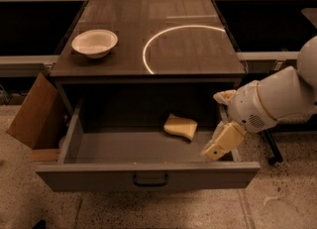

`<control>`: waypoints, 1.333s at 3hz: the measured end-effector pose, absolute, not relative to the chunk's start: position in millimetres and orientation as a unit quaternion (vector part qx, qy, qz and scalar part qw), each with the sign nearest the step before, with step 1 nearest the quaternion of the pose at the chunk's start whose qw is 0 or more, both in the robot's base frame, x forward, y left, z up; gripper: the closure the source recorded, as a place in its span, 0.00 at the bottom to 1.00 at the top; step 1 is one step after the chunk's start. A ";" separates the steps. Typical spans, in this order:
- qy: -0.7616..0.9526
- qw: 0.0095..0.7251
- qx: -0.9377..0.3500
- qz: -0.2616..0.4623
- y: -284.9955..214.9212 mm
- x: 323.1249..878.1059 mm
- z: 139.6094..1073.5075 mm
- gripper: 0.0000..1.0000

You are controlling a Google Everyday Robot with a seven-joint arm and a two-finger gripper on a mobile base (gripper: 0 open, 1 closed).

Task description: Pick sponge from top drawer and place on counter

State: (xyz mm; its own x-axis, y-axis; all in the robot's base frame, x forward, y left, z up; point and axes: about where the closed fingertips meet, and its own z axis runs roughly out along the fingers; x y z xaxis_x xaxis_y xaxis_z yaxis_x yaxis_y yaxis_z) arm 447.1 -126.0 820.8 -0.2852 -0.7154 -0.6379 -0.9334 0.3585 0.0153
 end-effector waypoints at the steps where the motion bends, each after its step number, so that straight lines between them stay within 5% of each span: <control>1: 0.780 0.306 -0.513 0.187 -131.4 472.9 779.4 0.00; 4: 0.756 0.319 -0.537 0.195 -122.2 512.4 746.2 0.00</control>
Offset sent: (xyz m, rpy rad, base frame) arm 0.0171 -0.0045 -0.0357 0.0202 -0.0295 -0.0330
